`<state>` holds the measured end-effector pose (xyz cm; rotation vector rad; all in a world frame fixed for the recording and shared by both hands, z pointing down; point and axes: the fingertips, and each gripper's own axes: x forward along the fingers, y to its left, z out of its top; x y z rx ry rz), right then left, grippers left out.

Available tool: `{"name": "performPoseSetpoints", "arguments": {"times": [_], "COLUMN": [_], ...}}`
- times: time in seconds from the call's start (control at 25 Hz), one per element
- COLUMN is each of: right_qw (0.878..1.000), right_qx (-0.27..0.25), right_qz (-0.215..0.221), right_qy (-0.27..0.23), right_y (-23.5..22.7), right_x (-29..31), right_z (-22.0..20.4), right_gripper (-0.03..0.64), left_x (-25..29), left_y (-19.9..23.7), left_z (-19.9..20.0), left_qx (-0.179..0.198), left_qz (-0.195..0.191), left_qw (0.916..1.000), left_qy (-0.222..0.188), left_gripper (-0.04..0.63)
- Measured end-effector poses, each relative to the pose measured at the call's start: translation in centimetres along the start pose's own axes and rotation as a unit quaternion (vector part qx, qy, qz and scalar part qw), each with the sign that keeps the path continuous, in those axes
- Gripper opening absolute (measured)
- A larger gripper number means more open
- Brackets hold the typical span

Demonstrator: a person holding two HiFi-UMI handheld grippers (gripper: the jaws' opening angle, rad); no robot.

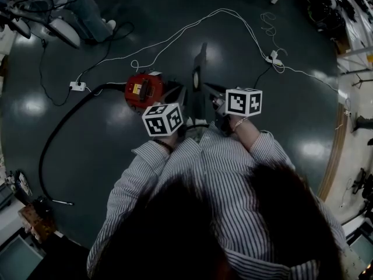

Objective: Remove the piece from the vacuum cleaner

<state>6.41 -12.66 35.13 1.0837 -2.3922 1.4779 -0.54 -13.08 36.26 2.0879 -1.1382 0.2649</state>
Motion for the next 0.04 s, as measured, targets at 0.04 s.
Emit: {"name": "performPoseSetpoints", "arguments": {"times": [0.04], "right_qw": [1.000], "right_qx": [0.000], "right_qz": [0.001], "right_qy": [0.001], "right_y": [0.01], "right_x": [0.10], "right_z": [0.01], "right_gripper": [0.021], "left_x": [0.07], "left_y": [0.04], "left_z": [-0.02], "left_qx": [-0.001], "left_qz": [-0.001], "left_qw": [1.0000], "left_qy": [0.001], "left_gripper": [0.006]}}
